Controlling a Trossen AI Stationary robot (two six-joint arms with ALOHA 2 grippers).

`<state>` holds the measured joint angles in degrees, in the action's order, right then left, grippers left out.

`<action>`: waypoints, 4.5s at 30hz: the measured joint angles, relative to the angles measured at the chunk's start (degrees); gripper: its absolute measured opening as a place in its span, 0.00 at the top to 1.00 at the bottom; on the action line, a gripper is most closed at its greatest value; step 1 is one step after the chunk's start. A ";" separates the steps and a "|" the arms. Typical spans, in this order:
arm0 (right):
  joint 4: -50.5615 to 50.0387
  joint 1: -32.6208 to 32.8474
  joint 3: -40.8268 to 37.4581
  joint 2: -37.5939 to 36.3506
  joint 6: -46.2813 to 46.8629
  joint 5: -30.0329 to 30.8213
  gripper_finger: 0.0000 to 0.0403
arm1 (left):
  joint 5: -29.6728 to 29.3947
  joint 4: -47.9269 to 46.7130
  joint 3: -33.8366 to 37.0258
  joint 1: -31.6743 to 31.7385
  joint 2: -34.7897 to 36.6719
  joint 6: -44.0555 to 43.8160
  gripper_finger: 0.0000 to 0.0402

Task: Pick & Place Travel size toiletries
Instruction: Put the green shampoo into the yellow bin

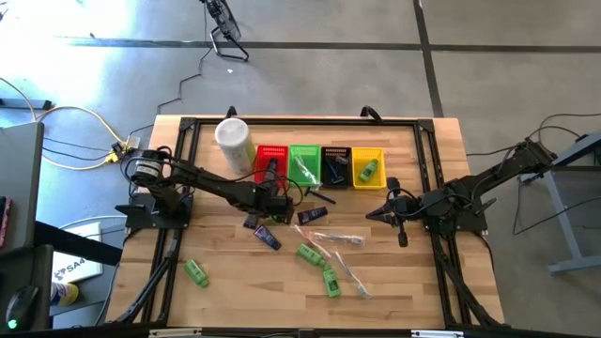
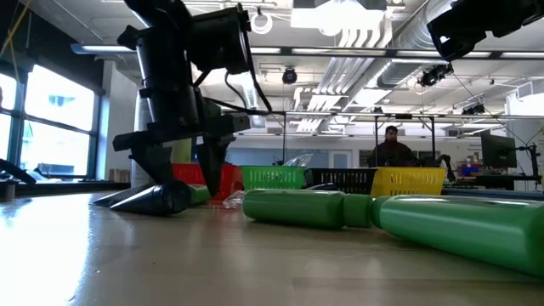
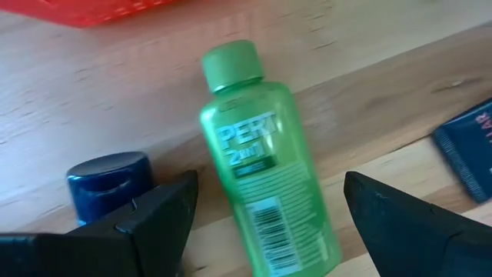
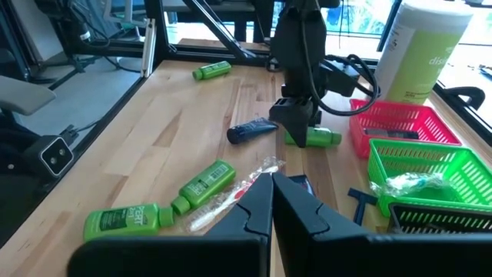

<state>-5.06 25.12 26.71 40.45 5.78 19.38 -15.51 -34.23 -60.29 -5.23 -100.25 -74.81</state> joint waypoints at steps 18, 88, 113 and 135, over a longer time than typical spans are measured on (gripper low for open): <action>0.02 0.00 -0.01 0.00 0.02 0.00 0.99 | 0.01 0.21 0.00 0.00 -0.57 -0.11 0.20; -0.11 0.00 0.00 0.00 0.02 0.00 0.99 | 5.82 -1.99 -2.64 -0.09 -1.73 7.64 0.54; -0.17 0.00 0.00 0.00 0.04 0.00 0.99 | 10.72 -2.79 -3.18 -0.02 -1.51 14.75 0.59; 0.13 0.02 -0.01 0.02 0.44 -4.97 0.99 | 8.27 -18.12 -29.28 0.02 -1.51 44.85 0.59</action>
<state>-4.93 25.15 26.70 40.47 6.22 14.41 -7.24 -52.35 -89.58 -5.21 -101.76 -29.96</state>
